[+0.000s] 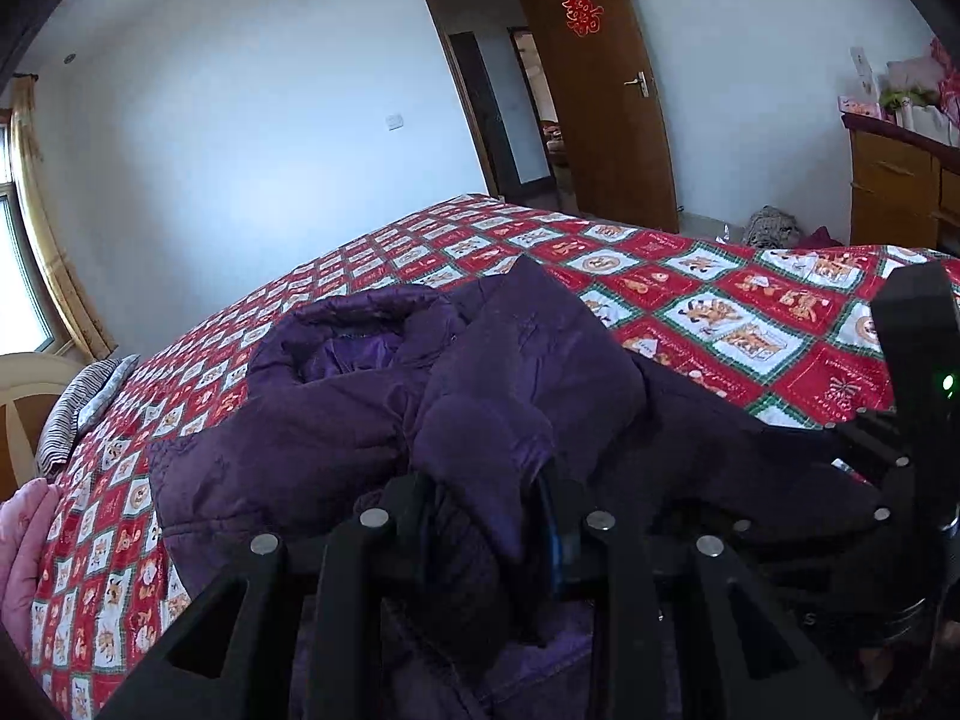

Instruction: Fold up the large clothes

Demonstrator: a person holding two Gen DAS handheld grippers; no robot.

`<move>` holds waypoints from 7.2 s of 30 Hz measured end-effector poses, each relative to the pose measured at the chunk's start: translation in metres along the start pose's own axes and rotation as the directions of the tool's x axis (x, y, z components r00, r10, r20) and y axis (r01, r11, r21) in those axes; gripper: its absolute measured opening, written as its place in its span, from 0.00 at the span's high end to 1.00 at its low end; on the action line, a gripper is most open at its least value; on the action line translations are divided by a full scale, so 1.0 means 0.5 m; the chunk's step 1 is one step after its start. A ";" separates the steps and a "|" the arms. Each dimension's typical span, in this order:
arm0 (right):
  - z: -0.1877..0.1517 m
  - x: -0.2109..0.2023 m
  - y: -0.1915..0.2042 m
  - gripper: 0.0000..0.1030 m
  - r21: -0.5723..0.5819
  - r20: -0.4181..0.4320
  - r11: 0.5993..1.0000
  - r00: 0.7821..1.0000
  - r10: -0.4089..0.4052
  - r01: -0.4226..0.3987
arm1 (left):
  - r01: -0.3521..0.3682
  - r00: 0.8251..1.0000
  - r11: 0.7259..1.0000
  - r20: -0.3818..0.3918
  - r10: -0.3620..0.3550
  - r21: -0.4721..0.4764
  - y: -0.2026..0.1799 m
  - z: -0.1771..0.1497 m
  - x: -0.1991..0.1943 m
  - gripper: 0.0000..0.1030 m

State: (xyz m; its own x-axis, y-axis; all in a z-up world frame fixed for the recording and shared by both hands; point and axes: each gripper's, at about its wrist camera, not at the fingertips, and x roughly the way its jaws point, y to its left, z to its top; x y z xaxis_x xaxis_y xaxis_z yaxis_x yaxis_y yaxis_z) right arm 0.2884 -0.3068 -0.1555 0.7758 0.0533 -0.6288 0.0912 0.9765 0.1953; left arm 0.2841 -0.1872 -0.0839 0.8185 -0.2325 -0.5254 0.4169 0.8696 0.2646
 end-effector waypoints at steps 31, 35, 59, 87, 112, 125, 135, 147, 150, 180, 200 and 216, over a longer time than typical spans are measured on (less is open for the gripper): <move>0.040 -0.053 0.133 0.57 -0.044 -0.029 0.969 0.970 0.240 -0.241 | -0.235 0.968 0.901 -0.175 0.182 -0.364 0.293 -0.170 0.030 0.08; 0.033 -0.044 0.072 0.78 0.022 -0.081 0.976 0.973 0.218 -0.217 | -0.218 0.972 0.898 -0.169 0.164 -0.383 0.313 -0.154 0.005 0.08; 0.133 0.045 0.203 0.54 -0.039 -0.046 0.998 0.997 0.055 -0.057 | -0.316 0.932 0.906 -0.272 0.241 -0.281 0.358 -0.100 0.164 0.07; 0.065 0.149 0.194 0.49 -0.154 -0.124 0.987 0.990 -0.073 0.054 | -0.206 0.895 0.889 -0.445 0.003 -0.409 0.405 -0.163 0.259 0.01; 0.062 0.151 0.200 0.48 -0.155 -0.105 0.986 0.991 -0.078 0.061 | -0.204 0.900 0.886 -0.435 0.003 -0.417 0.414 -0.168 0.263 0.01; 0.114 0.096 0.175 0.38 -0.185 -0.170 0.980 0.984 0.047 -0.078 | -0.222 0.956 0.875 -0.273 0.108 -0.430 0.480 -0.030 0.131 0.01; 0.283 0.087 0.194 0.15 -0.314 -0.089 0.946 0.995 0.051 -0.077 | -0.151 0.961 0.924 -0.271 0.055 -0.350 0.530 0.116 0.279 0.01; 0.483 0.344 0.228 0.15 -0.393 -0.139 0.918 0.990 -0.006 -0.050 | -0.063 0.934 0.934 -0.349 -0.069 -0.353 0.576 0.154 0.523 0.01; 0.503 0.407 0.243 0.15 -0.436 -0.160 0.899 0.986 -0.042 -0.033 | -0.063 0.930 0.948 -0.363 -0.057 -0.311 0.570 0.153 0.563 0.01; 0.419 0.351 0.164 0.42 -0.527 -0.240 0.847 0.968 -0.076 -0.064 | 0.141 0.941 0.980 -0.289 -0.178 -0.144 0.484 0.022 0.480 0.87; 0.411 0.505 0.184 0.30 -0.242 -0.249 0.966 0.968 0.030 -0.092 | 0.025 0.996 0.953 -0.071 -0.049 -0.301 0.525 0.178 0.373 0.31; 0.383 0.500 0.183 0.27 -0.256 -0.196 0.964 0.980 0.022 -0.073 | -0.152 0.927 0.957 -0.371 0.051 -0.249 0.481 0.032 0.574 0.20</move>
State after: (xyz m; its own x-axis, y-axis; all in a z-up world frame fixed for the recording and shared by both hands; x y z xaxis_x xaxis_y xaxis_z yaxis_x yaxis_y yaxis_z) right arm 0.6102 -0.2443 -0.1508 0.6398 0.1142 -0.7600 -0.1285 0.9909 0.0408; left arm 0.6258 -0.0517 -0.1581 0.6336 -0.0102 -0.7736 0.1762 0.9756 0.1314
